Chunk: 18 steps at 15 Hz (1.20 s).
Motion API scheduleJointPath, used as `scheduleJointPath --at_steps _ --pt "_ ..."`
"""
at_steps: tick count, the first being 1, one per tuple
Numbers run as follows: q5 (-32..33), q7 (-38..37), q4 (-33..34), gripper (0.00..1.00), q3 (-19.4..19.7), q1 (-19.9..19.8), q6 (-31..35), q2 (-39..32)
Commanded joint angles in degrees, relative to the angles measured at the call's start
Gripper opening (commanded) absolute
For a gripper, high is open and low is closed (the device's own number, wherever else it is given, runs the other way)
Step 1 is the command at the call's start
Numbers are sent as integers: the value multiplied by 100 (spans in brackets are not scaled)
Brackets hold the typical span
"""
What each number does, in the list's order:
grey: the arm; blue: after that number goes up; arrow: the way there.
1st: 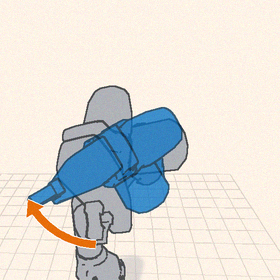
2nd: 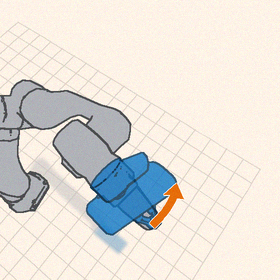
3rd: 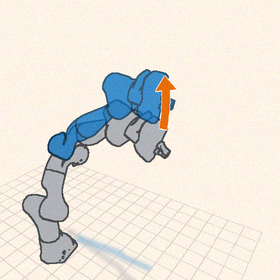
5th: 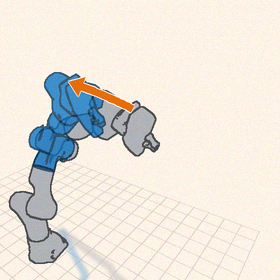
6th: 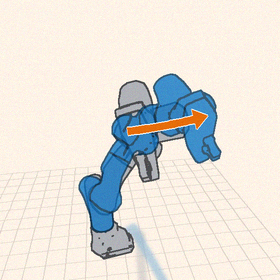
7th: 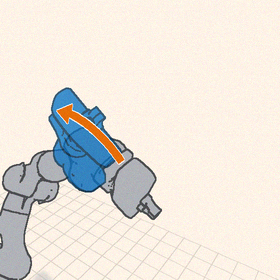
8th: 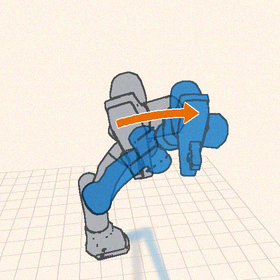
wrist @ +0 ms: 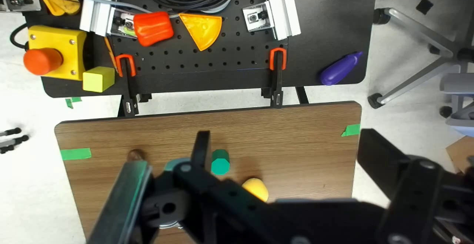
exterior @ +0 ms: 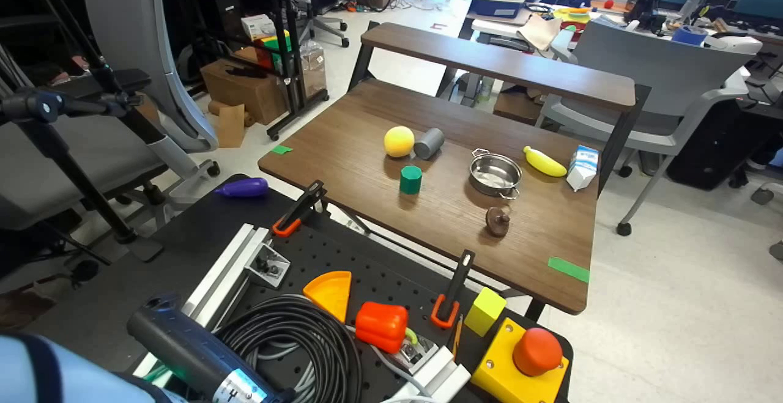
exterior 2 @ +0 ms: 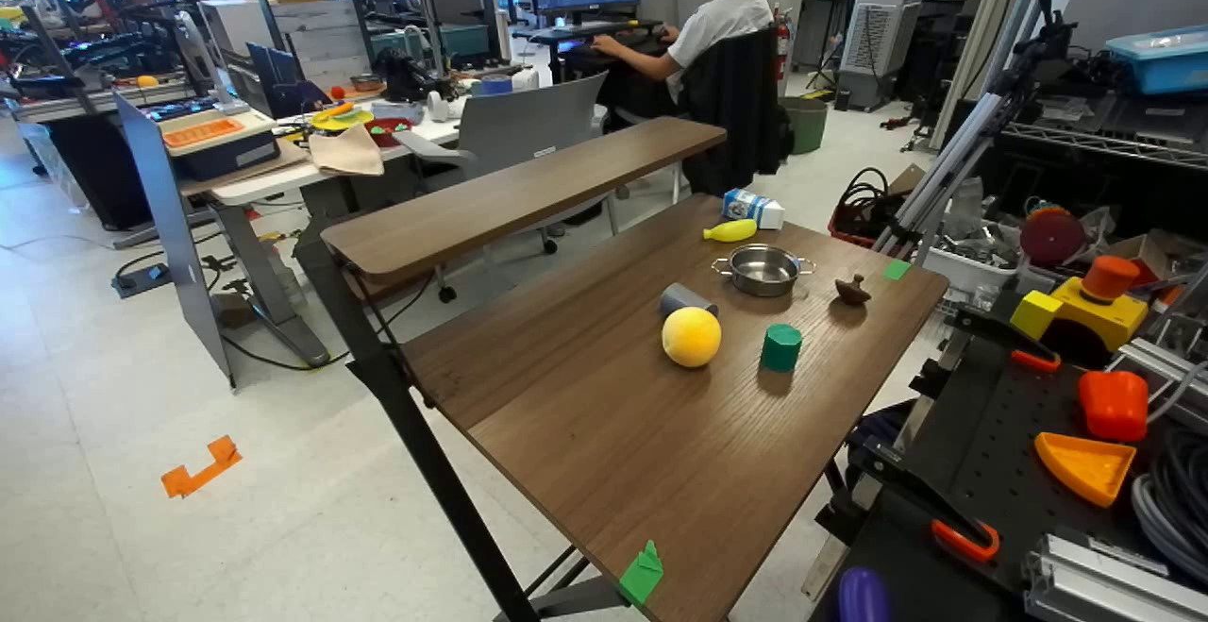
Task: Move the milk Carton slightly to the left
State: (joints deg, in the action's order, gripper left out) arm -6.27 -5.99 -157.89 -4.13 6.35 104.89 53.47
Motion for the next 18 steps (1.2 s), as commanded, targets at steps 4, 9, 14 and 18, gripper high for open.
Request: scheduleJointPath --at_steps 4,9,14,18 --pt "97 133 290 100 451 -692 752 -1081" --pt "-65 305 1291 100 1072 -1168 1212 -2537" --pt "-128 317 2985 100 1280 -1236 867 -4111" --pt "82 131 3656 100 1162 -1244 954 -4847"
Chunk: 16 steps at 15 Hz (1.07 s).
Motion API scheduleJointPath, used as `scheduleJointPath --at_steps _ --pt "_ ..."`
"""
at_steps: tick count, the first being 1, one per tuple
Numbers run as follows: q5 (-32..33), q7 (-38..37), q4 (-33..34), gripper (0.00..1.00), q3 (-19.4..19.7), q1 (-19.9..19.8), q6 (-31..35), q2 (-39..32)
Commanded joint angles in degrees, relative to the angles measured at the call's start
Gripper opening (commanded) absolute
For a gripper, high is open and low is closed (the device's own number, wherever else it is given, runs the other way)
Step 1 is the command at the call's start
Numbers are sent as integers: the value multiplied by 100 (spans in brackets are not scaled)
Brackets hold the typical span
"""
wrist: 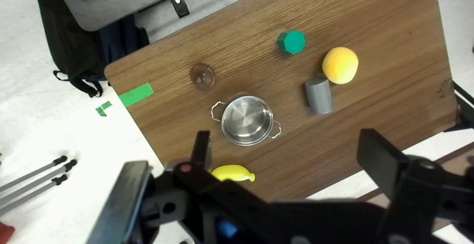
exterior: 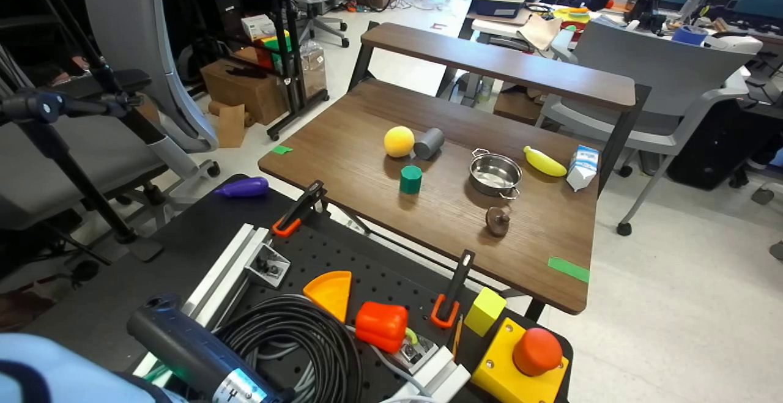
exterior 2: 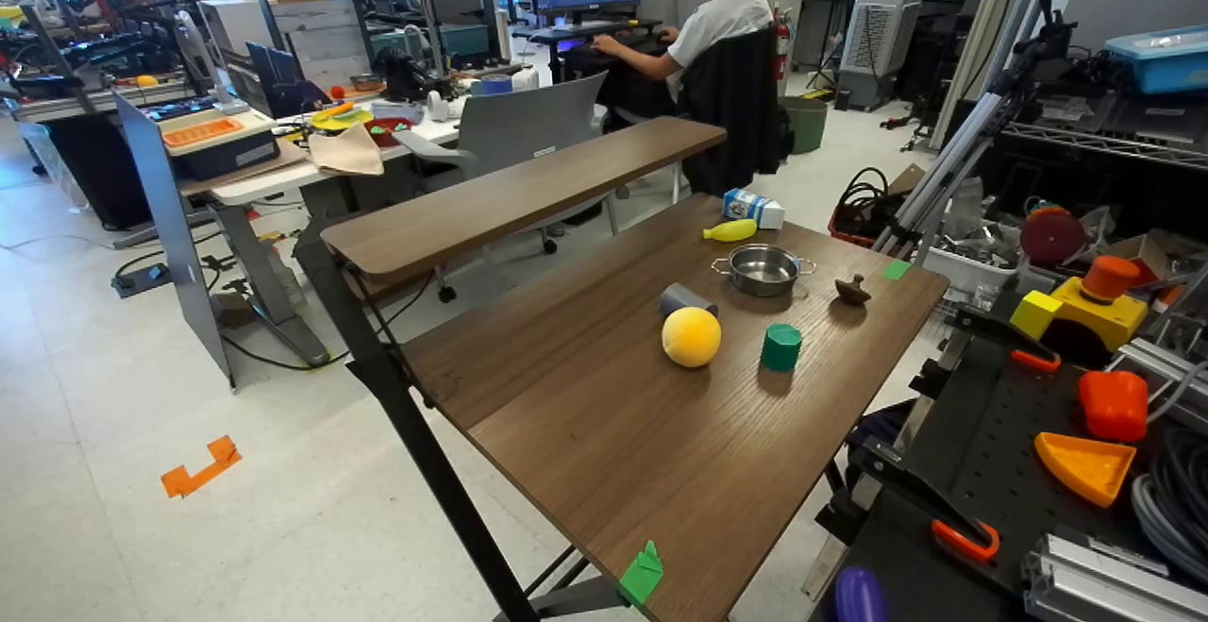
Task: Move the milk Carton slightly to the left
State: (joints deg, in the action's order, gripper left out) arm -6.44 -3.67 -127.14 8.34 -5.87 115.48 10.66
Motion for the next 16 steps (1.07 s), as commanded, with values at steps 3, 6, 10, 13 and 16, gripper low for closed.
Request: scheduleJointPath --at_steps 3,6,10,13,16 --pt "532 -350 848 100 -118 -55 69 -980" --pt "937 -390 1342 100 -55 -85 -45 -1439" --pt "1131 -113 2349 100 6 -132 -413 -2116" --pt "1207 25 3131 100 27 -175 -478 -2719" --pt "1340 205 3788 100 46 -242 -304 -3404"
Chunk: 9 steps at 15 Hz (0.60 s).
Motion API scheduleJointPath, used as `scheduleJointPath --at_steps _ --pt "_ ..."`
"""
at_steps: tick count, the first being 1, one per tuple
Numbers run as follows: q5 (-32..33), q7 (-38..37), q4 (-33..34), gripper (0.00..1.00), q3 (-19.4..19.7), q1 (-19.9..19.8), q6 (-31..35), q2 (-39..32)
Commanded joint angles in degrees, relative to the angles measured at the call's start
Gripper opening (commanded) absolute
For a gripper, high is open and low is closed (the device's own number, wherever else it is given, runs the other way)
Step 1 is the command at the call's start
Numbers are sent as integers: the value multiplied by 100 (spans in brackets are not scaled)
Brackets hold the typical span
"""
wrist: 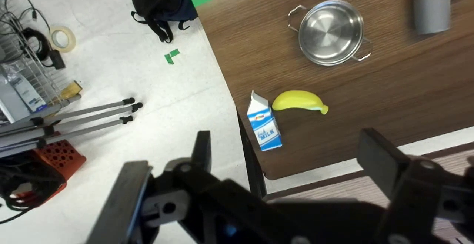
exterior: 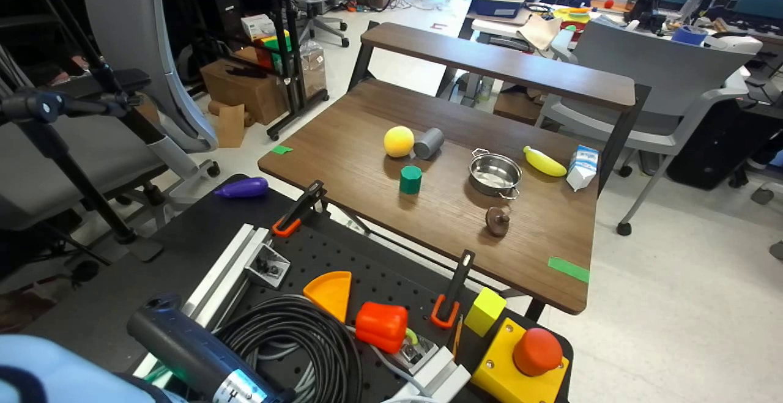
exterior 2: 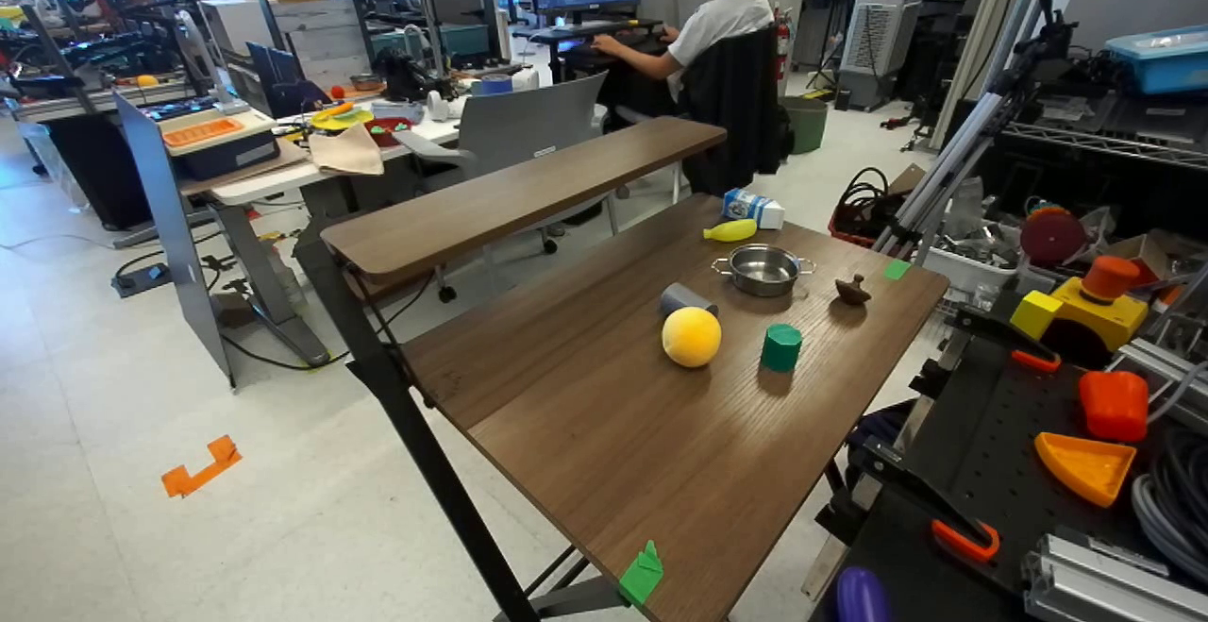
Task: Move the milk Carton slightly to the left
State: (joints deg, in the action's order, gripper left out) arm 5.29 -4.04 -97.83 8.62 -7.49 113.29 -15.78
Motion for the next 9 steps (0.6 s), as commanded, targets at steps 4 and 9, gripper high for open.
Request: scheduleJointPath --at_steps 4,9 --pt "40 729 1264 100 -36 -270 181 -1408" --pt "-265 1384 1604 100 -187 -616 456 -2056"
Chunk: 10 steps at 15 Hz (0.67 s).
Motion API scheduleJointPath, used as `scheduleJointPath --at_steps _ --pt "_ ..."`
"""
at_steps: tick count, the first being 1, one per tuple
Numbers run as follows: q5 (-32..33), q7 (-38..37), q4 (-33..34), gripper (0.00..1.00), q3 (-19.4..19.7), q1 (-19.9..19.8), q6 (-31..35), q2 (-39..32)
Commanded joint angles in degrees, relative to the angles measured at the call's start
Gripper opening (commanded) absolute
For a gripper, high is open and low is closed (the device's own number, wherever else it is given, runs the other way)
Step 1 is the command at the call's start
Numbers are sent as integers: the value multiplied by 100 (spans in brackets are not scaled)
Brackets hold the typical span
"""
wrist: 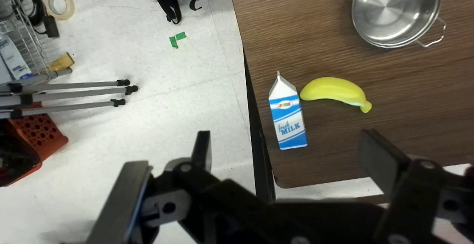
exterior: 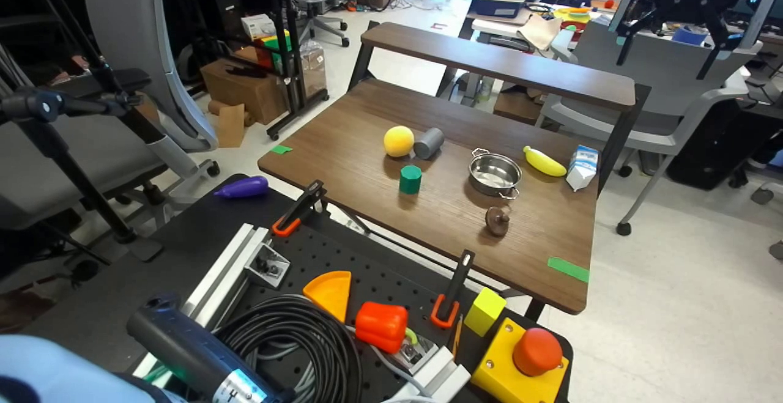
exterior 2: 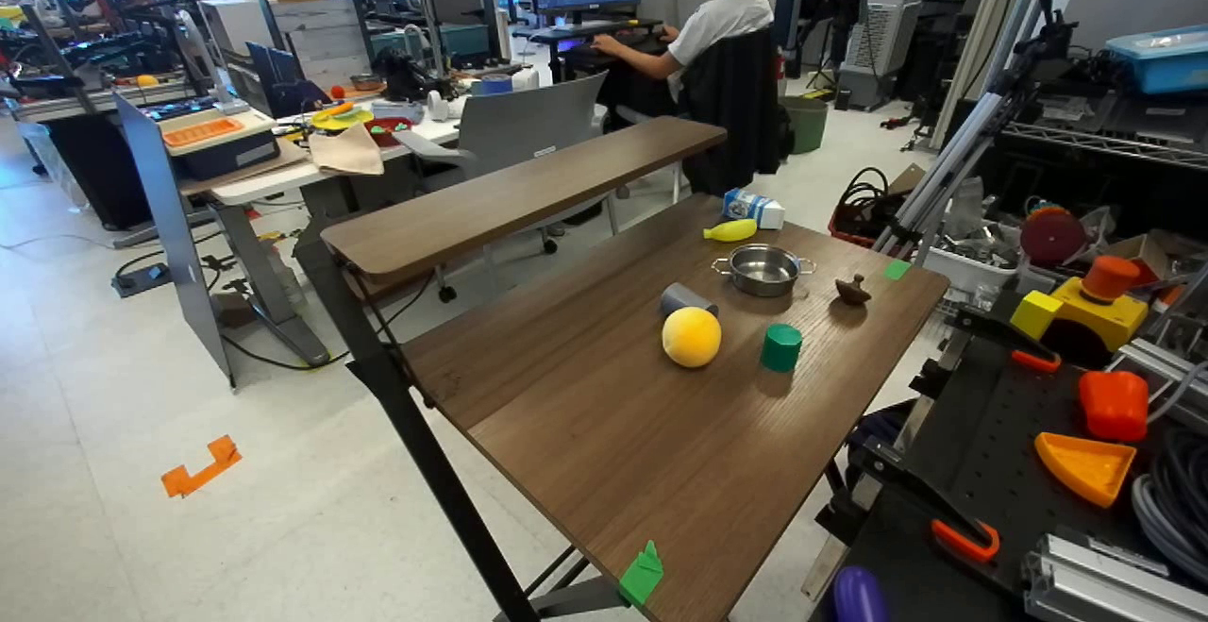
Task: Move the milk Carton slightly to the left
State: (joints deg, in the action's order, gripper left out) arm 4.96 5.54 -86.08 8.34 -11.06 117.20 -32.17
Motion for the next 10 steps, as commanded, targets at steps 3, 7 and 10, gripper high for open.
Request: scheduleJointPath --at_steps 3,7,10 --pt "-414 714 800 100 -268 -409 -43 -855" --pt "-609 862 1214 100 -450 -437 -13 -1439" --pt "-704 972 1392 100 -621 -402 140 -1770"
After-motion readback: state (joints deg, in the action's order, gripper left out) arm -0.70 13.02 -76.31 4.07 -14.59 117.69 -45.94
